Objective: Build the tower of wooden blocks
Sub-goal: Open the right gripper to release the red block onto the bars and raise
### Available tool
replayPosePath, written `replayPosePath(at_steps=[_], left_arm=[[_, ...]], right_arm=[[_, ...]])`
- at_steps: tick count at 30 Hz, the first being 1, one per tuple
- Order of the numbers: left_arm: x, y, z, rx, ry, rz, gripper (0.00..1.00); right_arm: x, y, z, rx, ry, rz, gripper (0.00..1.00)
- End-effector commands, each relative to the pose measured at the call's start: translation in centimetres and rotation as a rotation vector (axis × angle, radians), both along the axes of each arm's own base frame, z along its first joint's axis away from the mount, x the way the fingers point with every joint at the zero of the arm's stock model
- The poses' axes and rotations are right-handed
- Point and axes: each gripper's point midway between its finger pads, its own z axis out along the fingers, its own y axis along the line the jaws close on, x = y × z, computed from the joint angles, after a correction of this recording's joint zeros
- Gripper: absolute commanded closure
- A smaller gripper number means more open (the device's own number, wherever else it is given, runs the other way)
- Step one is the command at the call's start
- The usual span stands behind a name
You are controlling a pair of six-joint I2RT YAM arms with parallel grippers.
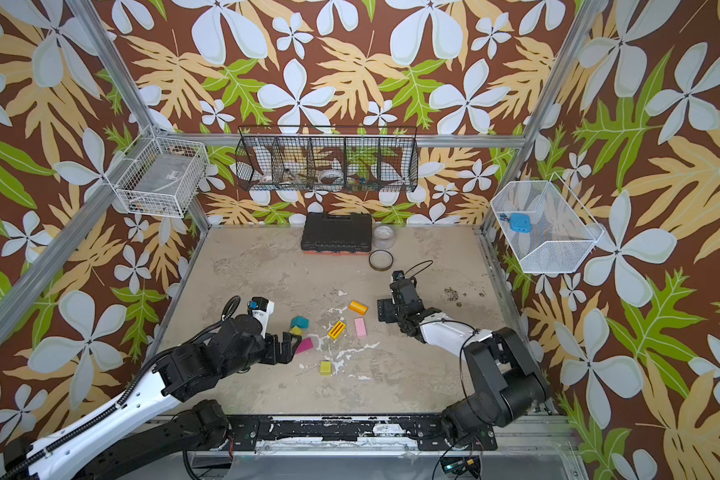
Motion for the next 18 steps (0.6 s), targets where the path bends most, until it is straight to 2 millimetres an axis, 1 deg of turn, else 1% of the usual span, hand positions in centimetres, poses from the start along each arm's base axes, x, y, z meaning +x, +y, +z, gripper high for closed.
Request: replayPosePath(at_steps=[1,4,8,12,14,16,18], left_arm=[[0.2,-0.1,0.2,-0.009,-0.012,-0.001,0.00],[0.2,-0.2,0.2,-0.008,-0.011,-0.002,0.00],[0.2,-0.1,0.1,-0.007,-0.009,-0.001,0.00],[0.2,-0.1,0.2,-0.006,-0.010,0.001,0.00],[0.2,-0.2,0.1,-0.005,-0.008,0.001,0.00],[0.2,-0.2,0.0,-0.002,-0.005,0.000,0.00],[0.2,-0.2,0.0,-0.001,-0.004,0.000,0.00]], right_arm=[[-0.2,0.9,2.4,0.066,-0.103,0.054,0.05],[-1.4,0.8,4.1,0.111,-0.185,0.074,0.00],[-2.7,0.4,5.7,0.153,-0.266,0.085,0.00],[-3.8,0.4,6.7,0.186,-0.313,0.098,0.00],[-4.5,0.6,6.8,0.200,-0.307,0.098,0.00],[-5.6,1.3,6.9,0.244,-0.296,0.114,0.00],[-6.9,2.9,7.3,0.281,-0.304,0.169,0.00]])
